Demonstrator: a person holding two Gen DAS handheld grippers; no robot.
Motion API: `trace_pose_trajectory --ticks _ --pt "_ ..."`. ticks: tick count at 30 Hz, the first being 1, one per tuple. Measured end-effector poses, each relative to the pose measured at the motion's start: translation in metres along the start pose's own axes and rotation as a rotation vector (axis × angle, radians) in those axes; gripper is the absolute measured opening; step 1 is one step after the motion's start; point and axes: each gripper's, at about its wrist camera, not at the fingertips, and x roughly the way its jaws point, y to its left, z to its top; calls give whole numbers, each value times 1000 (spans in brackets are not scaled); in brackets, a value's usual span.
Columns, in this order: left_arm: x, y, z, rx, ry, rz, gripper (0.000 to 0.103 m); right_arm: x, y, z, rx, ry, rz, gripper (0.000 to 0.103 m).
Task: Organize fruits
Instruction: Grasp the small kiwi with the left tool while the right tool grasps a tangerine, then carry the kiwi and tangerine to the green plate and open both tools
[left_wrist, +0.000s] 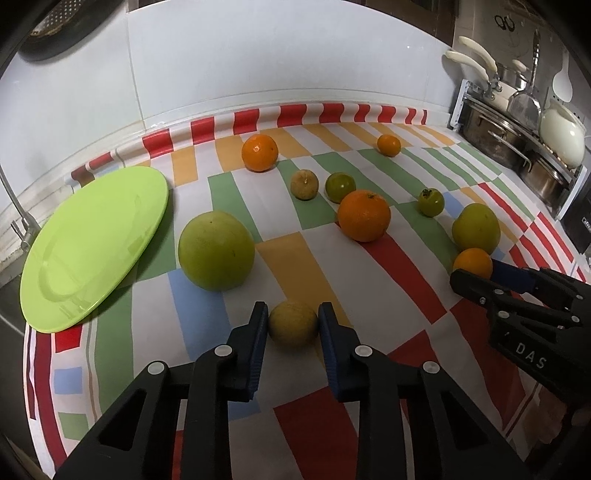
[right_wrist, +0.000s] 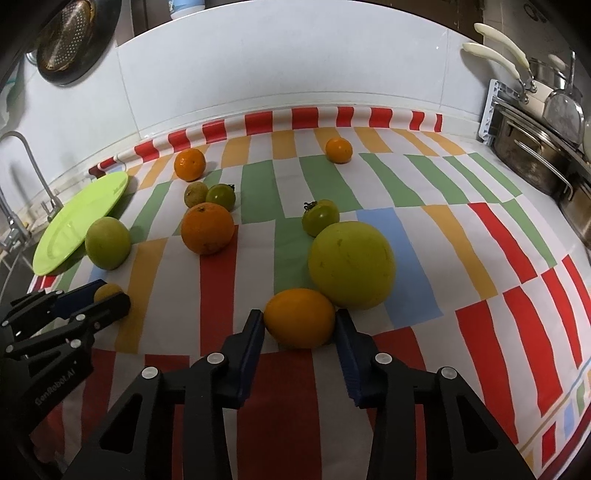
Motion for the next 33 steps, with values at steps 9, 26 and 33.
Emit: trace_pose_trajectory --ticks 9,26,33 --pt "-15 4 0 -23 -36 0 28 -9 6 -1 -30 -15 32 40" --pt "-79 33 1 -157 -170 104 28 -47 54 25 -197 -135 193 40" --pt "-99 57 9 -192 -253 183 28 -55 86 46 -272 -207 247 40"
